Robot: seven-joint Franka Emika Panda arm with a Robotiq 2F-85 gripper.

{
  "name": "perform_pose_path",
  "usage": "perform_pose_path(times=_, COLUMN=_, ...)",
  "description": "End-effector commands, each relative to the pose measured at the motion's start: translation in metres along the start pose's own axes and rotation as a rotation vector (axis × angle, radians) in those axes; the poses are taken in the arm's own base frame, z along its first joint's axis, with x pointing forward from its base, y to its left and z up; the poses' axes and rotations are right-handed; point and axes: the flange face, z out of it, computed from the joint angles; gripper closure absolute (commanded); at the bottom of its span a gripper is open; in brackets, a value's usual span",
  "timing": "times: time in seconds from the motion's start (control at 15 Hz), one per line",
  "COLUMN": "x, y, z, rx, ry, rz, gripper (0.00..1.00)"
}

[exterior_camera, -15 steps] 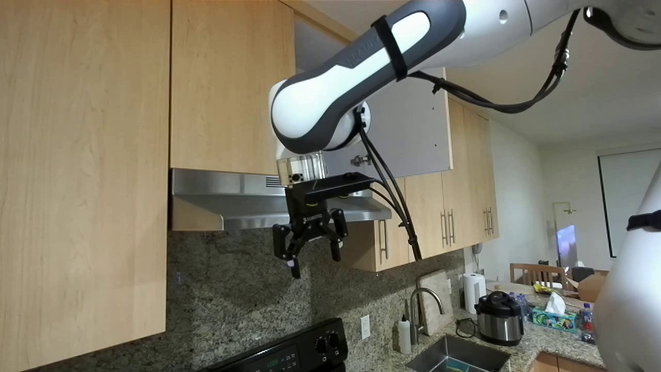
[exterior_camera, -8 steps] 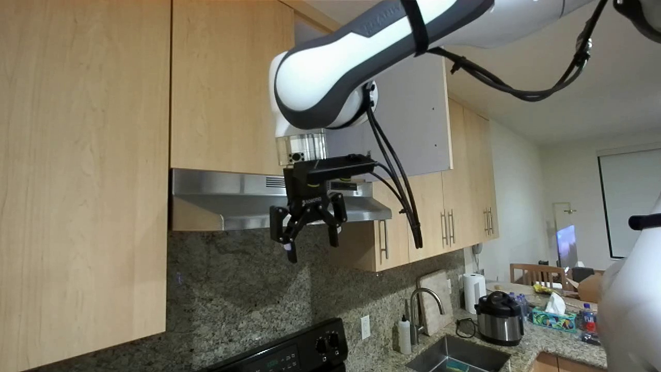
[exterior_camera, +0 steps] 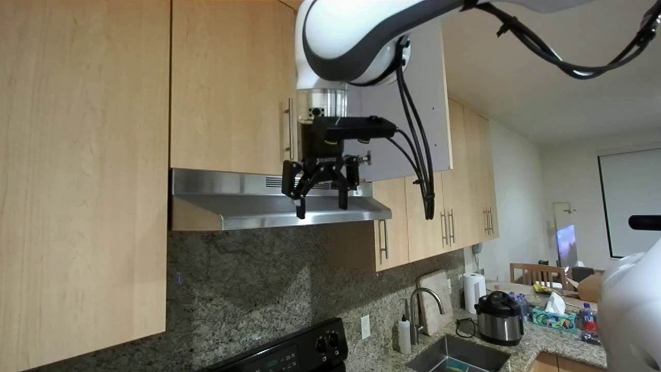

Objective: Close the right cabinet door

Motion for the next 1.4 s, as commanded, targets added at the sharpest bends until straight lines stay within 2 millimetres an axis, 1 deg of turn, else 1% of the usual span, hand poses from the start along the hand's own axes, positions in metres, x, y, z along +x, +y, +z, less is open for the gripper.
perform_pose_path(times=0.0, x=-0.007, y=0.029, z=-0.041, rx=0.036, ry=0.158, rz=0.073, gripper=0.0)
perform_pose_path(times=0.07, x=-0.007, y=0.039, z=-0.056, rx=0.051, ry=0.205, rz=0.113, gripper=0.0)
perform_pose_path(times=0.2, x=-0.01, y=0.059, z=-0.078, rx=0.058, ry=0.28, rz=0.184, gripper=0.0)
perform_pose_path(times=0.33, x=-0.011, y=0.077, z=-0.097, rx=0.051, ry=0.36, rz=0.246, gripper=0.0)
perform_pose_path(times=0.47, x=-0.01, y=0.091, z=-0.112, rx=0.035, ry=0.418, rz=0.282, gripper=0.0)
perform_pose_path(times=0.53, x=-0.01, y=0.083, z=-0.104, rx=0.055, ry=0.361, rz=0.225, gripper=0.0)
perform_pose_path(times=0.67, x=-0.012, y=0.092, z=-0.112, rx=0.046, ry=0.392, rz=0.254, gripper=0.0)
perform_pose_path(times=0.93, x=-0.012, y=0.093, z=-0.112, rx=0.044, ry=0.395, rz=0.256, gripper=0.0)
perform_pose_path(times=1.0, x=-0.009, y=0.097, z=-0.117, rx=0.032, ry=0.451, rz=0.258, gripper=0.0)
perform_pose_path(times=1.07, x=-0.007, y=0.1, z=-0.122, rx=0.033, ry=0.46, rz=0.259, gripper=0.0)
perform_pose_path(times=1.13, x=-0.003, y=0.109, z=-0.135, rx=0.027, ry=0.52, rz=0.253, gripper=0.0)
perform_pose_path(times=1.33, x=0.002, y=0.13, z=-0.162, rx=0.006, ry=0.598, rz=0.24, gripper=0.0)
